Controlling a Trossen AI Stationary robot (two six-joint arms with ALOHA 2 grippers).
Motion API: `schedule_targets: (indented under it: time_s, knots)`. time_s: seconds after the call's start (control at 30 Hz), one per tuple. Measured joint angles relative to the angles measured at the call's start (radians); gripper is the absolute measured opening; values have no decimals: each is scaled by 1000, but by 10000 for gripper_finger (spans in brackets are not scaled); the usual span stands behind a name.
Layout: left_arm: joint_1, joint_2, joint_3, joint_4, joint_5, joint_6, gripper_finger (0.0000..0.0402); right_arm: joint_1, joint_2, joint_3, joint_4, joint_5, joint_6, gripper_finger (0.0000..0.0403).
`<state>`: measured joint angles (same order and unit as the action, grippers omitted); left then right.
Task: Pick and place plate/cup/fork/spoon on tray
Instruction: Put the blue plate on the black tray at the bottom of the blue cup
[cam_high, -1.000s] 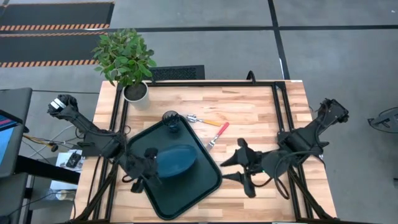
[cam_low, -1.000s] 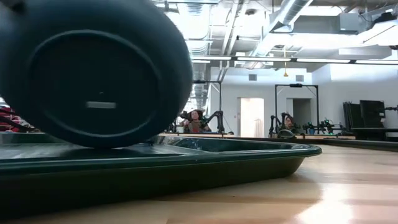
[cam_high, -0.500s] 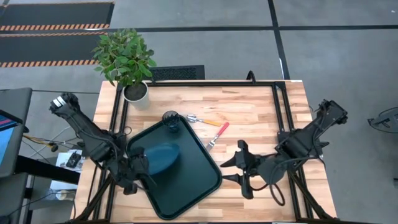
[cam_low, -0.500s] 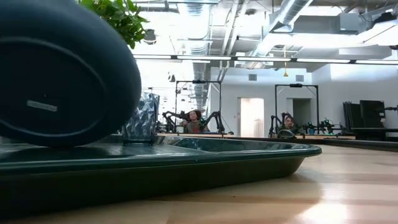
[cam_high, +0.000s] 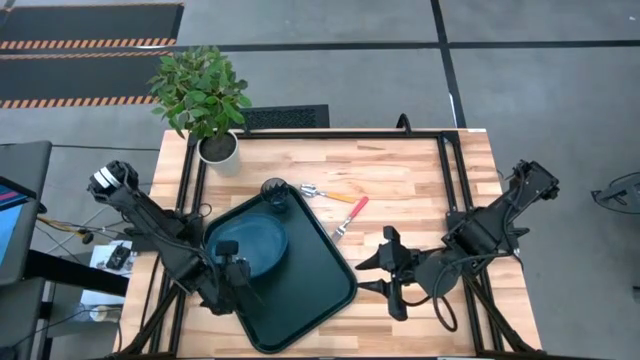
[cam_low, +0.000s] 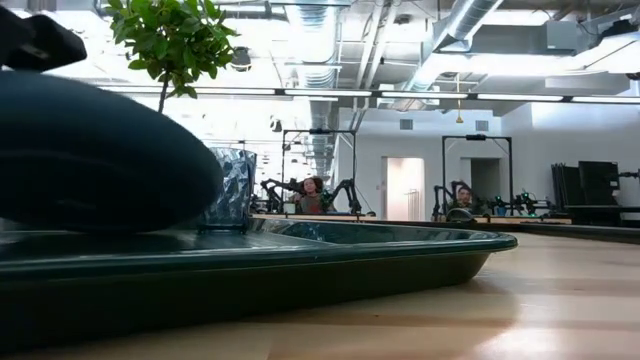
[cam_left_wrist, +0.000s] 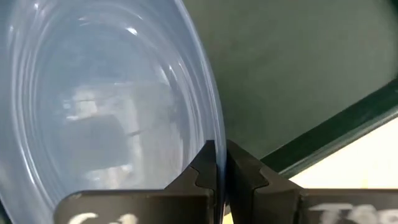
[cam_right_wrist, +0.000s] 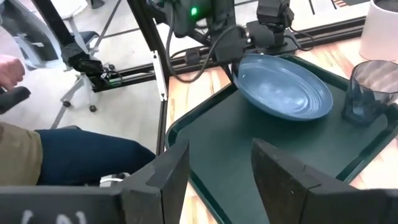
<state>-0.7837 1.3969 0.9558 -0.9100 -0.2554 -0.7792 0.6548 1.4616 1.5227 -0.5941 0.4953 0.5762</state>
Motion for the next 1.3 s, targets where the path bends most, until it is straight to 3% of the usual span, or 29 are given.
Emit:
schedule_targets:
  time_s: [0.3, 1.3]
  knots:
    - [23, 76, 0, 1, -11, 1, 0, 0, 0, 0, 0, 0, 2, 193]
    - [42, 76, -28, -38, -21, 6, 0, 20, 0, 0, -4, -1, 26, 189]
